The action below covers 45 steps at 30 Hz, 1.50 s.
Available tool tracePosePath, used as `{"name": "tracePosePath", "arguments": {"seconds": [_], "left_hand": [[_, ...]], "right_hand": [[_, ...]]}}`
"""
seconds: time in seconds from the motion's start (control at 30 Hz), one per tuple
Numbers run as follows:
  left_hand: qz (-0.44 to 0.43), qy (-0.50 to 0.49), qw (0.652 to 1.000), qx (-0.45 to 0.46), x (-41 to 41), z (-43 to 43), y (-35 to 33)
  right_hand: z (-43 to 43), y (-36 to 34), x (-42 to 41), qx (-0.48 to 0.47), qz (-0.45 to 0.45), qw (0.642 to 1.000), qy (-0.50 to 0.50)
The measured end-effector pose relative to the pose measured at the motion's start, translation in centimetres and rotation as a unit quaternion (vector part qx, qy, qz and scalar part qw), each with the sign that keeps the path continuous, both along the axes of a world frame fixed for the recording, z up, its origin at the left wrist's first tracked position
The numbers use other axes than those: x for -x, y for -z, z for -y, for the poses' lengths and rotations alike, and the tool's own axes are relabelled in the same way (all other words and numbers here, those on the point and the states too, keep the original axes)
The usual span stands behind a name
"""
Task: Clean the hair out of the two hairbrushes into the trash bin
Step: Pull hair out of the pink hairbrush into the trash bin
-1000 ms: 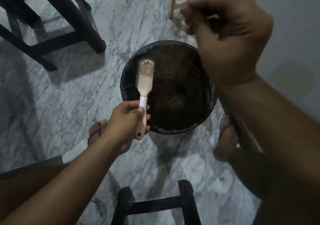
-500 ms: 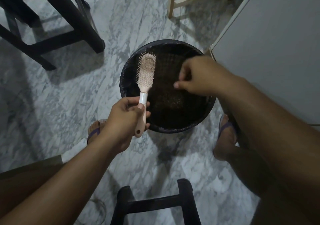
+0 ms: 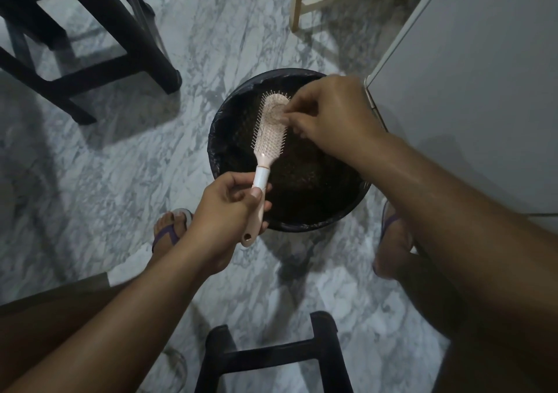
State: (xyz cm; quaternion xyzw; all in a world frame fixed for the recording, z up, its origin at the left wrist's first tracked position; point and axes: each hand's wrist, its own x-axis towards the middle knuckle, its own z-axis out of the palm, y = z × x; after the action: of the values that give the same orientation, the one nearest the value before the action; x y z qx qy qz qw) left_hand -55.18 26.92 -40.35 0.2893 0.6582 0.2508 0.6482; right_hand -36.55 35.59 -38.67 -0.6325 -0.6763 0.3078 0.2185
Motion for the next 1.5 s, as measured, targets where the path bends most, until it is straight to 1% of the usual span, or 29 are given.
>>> {"name": "tracePosePath", "arguments": {"seconds": [0.1, 0.17, 0.23, 0.3, 0.33, 0.37, 0.4, 0.47, 0.5, 0.53, 0.57, 0.6, 0.63, 0.67, 0.7, 0.73, 0.77, 0.8, 0.9, 0.97, 1.0, 1.03, 1.1, 1.13, 1.2, 1.27, 1.37, 1.43, 1.5], "left_hand": [[0.003, -0.007, 1.0, 0.01, 0.1, 0.0, 0.2], [0.008, -0.024, 1.0, 0.019, 0.3, 0.0, 0.3], [0.01, -0.042, 0.999, 0.029, 0.6, -0.1, 0.4], [0.011, -0.061, 0.997, 0.038, 0.7, -0.2, 0.4], [0.011, -0.069, 0.997, 0.041, 0.8, -0.3, 0.5], [0.011, -0.075, 0.996, 0.04, 0.9, -0.3, 0.5], [0.009, -0.078, 0.996, 0.038, 1.0, -0.4, 0.5], [0.007, -0.081, 0.996, 0.031, 1.0, -0.5, 0.5], [0.008, -0.082, 0.996, 0.028, 1.1, -0.5, 0.4], [0.009, -0.082, 0.996, 0.025, 1.1, -0.5, 0.4], [0.01, -0.081, 0.996, 0.023, 1.0, -0.6, 0.3], [0.01, -0.079, 0.997, 0.021, 0.9, -0.6, 0.2], [0.01, -0.076, 0.997, 0.02, 0.9, -0.6, 0.1], [0.009, -0.074, 0.997, 0.018, 0.8, -0.6, 0.1], [0.01, -0.072, 0.997, 0.016, 0.7, -0.6, 0.0], [0.01, -0.069, 0.997, 0.014, 0.7, -0.6, 0.0], [0.009, -0.066, 0.998, 0.012, 0.6, -0.6, -0.1], [0.007, -0.064, 0.998, 0.011, 0.6, -0.6, -0.2], [0.003, -0.055, 0.998, 0.004, 0.6, -0.5, -0.3], [0.001, -0.048, 0.999, 0.0, 0.5, -0.4, -0.3], [0.0, -0.043, 0.999, -0.003, 0.4, -0.3, -0.2], [0.0, -0.036, 0.999, -0.007, 0.3, -0.1, -0.2], [-0.001, -0.02, 1.0, -0.015, 0.0, 0.2, -0.2], [-0.001, -0.013, 1.0, -0.019, -0.1, 0.3, -0.2], [0.001, -0.006, 1.0, -0.026, -0.2, 0.5, -0.2], [-0.006, 0.001, 0.999, -0.04, -0.1, 0.7, -0.1], [-0.031, 0.022, 0.997, -0.069, 0.2, 0.9, 0.2], [-0.046, 0.035, 0.995, -0.081, 0.3, 1.0, 0.3], [-0.059, 0.047, 0.993, -0.086, 0.4, 1.1, 0.3]], "right_hand": [[-0.4, -1.6, -0.3, -0.056, -0.035, 0.998, 0.011], [-0.5, -3.0, -0.6, -0.129, -0.073, 0.989, 0.016], [-0.6, -4.4, -1.0, -0.228, -0.106, 0.968, 0.02], [-0.5, -5.3, -1.4, -0.315, -0.144, 0.937, 0.037], [-0.4, -5.4, -1.7, -0.344, -0.159, 0.924, 0.043], [-0.3, -5.2, -1.9, -0.356, -0.163, 0.919, 0.049], [-0.1, -4.8, -2.0, -0.348, -0.157, 0.923, 0.051], [0.4, -3.3, -2.1, -0.281, -0.111, 0.952, 0.053], [0.5, -2.5, -2.1, -0.223, -0.074, 0.971, 0.049], [0.6, -1.6, -2.2, -0.135, -0.026, 0.99, 0.037], [0.6, -1.0, -2.2, -0.024, 0.038, 0.999, 0.01], [0.7, -0.5, -2.2, 0.091, 0.12, 0.988, -0.031], [0.8, -0.3, -2.0, 0.194, 0.198, 0.957, -0.082], [1.0, -0.3, -1.9, 0.269, 0.252, 0.921, -0.129], [1.1, -0.6, -1.8, 0.312, 0.278, 0.894, -0.159], [1.0, -0.8, -1.8, 0.328, 0.283, 0.885, -0.171], [0.8, -1.1, -2.1, 0.319, 0.28, 0.891, -0.164], [0.5, -1.3, -2.4, 0.294, 0.267, 0.906, -0.144], [0.0, -1.8, -2.9, 0.167, 0.202, 0.964, -0.047], [0.1, -1.5, -2.6, 0.082, 0.159, 0.984, -0.006], [0.3, -1.2, -2.2, 0.046, 0.132, 0.99, -0.005], [0.4, -0.9, -1.6, 0.021, 0.103, 0.994, -0.021], [0.6, -0.2, -0.7, 0.022, 0.057, 0.994, -0.087], [0.6, 0.2, -0.3, 0.027, 0.045, 0.991, -0.121], [0.3, 1.1, 0.0, 0.008, 0.043, 0.985, -0.167], [0.1, 1.4, -0.2, -0.025, 0.045, 0.986, -0.159], [-0.1, 0.6, -0.5, -0.037, 0.035, 0.995, -0.086], [-0.1, 0.3, -0.4, -0.055, 0.076, 0.993, -0.071], [0.1, 0.3, -0.2, -0.089, 0.098, 0.989, -0.064]]}}
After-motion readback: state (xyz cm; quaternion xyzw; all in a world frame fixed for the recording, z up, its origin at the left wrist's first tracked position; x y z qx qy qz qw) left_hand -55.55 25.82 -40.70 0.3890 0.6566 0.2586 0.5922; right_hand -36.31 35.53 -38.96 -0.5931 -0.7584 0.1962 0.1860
